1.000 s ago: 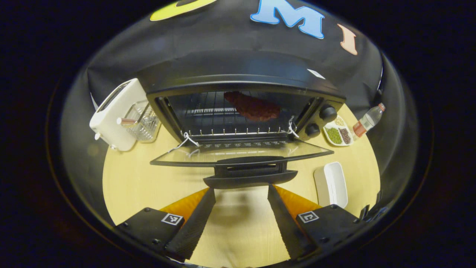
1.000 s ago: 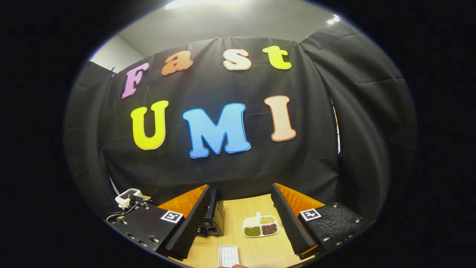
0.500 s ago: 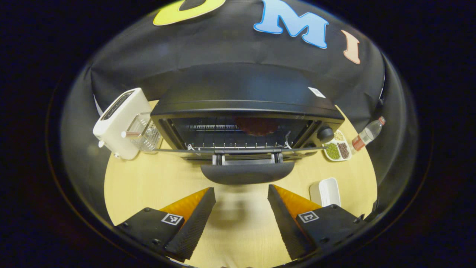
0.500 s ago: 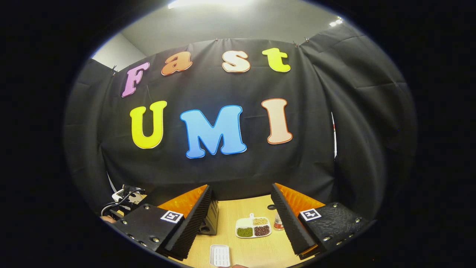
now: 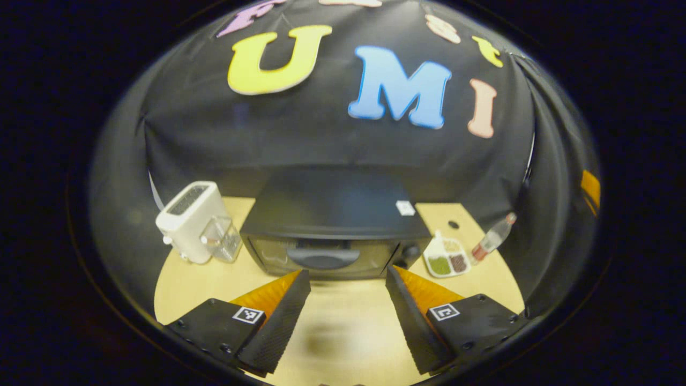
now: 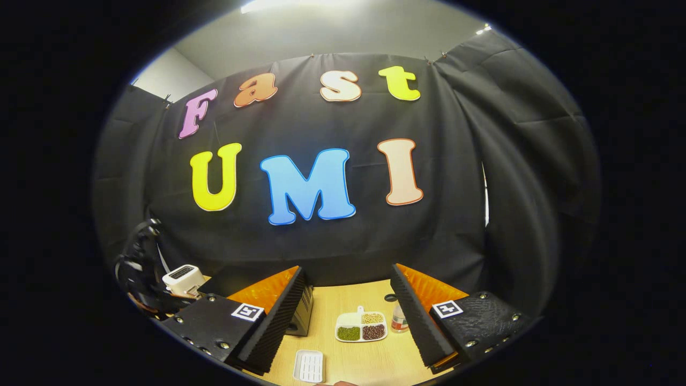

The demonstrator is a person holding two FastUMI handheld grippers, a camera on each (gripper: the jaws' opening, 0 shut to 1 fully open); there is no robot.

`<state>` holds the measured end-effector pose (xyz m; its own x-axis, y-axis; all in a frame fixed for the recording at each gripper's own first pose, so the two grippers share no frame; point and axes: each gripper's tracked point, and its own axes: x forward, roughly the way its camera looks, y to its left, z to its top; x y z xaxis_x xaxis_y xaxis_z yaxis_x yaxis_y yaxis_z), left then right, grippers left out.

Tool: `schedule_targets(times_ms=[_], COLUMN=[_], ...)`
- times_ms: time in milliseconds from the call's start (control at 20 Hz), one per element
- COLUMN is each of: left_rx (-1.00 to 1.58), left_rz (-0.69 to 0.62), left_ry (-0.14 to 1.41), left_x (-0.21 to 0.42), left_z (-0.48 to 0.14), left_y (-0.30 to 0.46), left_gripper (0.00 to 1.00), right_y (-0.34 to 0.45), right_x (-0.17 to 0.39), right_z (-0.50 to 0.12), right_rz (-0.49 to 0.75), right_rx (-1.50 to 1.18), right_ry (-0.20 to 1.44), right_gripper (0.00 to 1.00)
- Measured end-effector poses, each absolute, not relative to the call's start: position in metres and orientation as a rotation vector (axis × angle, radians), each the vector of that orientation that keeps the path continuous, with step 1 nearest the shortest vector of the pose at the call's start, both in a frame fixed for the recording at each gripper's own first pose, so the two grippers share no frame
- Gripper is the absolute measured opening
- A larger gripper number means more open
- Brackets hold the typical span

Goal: Open the electric oven with the left hand, put the food in, and close the electric oven.

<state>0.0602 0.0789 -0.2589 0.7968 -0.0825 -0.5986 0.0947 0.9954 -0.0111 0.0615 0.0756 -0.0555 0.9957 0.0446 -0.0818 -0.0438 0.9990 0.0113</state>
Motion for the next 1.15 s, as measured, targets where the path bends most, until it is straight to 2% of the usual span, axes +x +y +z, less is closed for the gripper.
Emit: schedule_targets(times_ms=[150, 400, 600, 1000, 1050, 1100, 1150], left_rx=[0.03, 0.09, 0.118, 0.083, 0.079, 0.076, 0.071], left_rz=[-0.111, -0.085, -0.114, -0.167, -0.171, -0.175, -0.177], left_ry=[0.401, 0.197, 0.146, 0.094, 0.094, 0.098, 0.091], left_x=[0.059, 0.029, 0.009, -0.041, -0.045, -0.05, -0.052], left_z=[-0.169, -0.071, -0.036, -0.006, -0.005, -0.005, -0.001], left_y=[0.059, 0.046, 0.046, 0.063, 0.067, 0.07, 0.072], left_gripper=[1.0, 1.0, 1.0, 1.0, 0.96, 1.0, 1.0], right_y=[0.08, 0.097, 0.11, 0.147, 0.152, 0.155, 0.157], right_x=[0.061, 0.046, 0.019, -0.036, -0.04, -0.044, -0.049], right_z=[-0.042, -0.008, 0.025, 0.04, 0.04, 0.043, 0.044], right_rz=[0.096, 0.136, 0.101, 0.084, 0.088, 0.087, 0.084], right_rx=[0.014, 0.015, 0.01, -0.026, -0.023, -0.02, -0.019], right_ry=[0.062, 0.018, -0.041, -0.079, -0.081, -0.082, -0.087], right_gripper=[0.98, 0.98, 0.98, 0.98, 0.98, 0.98, 0.98])
